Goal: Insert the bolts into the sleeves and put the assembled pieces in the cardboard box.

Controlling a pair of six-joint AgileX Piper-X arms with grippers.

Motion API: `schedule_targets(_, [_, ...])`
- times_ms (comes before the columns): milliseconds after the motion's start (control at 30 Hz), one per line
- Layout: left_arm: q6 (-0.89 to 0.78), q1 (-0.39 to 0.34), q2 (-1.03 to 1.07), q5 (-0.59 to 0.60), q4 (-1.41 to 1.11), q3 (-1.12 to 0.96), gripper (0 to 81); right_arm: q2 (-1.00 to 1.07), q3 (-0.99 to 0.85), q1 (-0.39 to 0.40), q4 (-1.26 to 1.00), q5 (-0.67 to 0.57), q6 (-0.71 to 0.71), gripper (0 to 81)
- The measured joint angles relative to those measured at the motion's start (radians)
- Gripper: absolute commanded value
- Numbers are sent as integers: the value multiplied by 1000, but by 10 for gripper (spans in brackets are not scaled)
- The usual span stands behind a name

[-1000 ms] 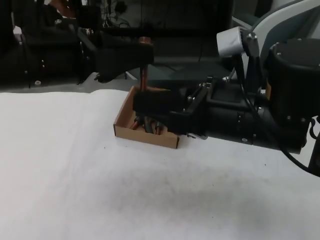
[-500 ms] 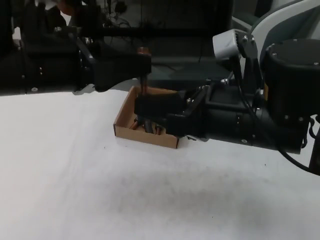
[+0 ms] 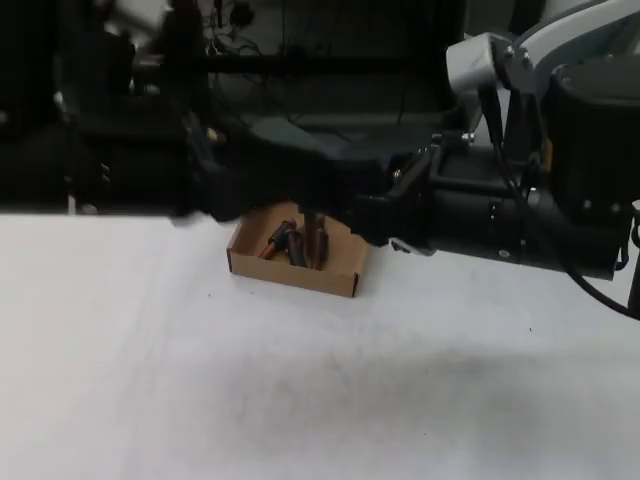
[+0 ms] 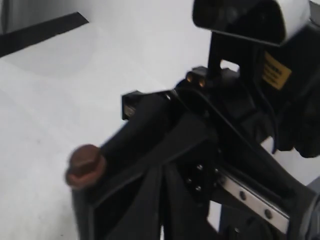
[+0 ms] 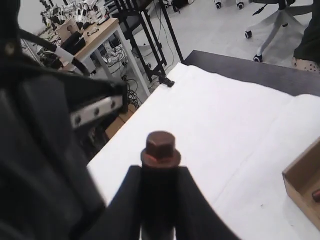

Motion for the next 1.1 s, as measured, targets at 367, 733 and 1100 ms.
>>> schedule_targets(367, [2,-2,0,-43,2,0,108,0,-4,0,-6,6,0,6])
schedule_targets(733, [2,49,-2,-169,-23,2,641,0,-5,-6,73,7,-30,6])
schedule_targets(1100, [-40,251,-57,-174,11,2,620,0,-5,-29,208,66,-65,6])
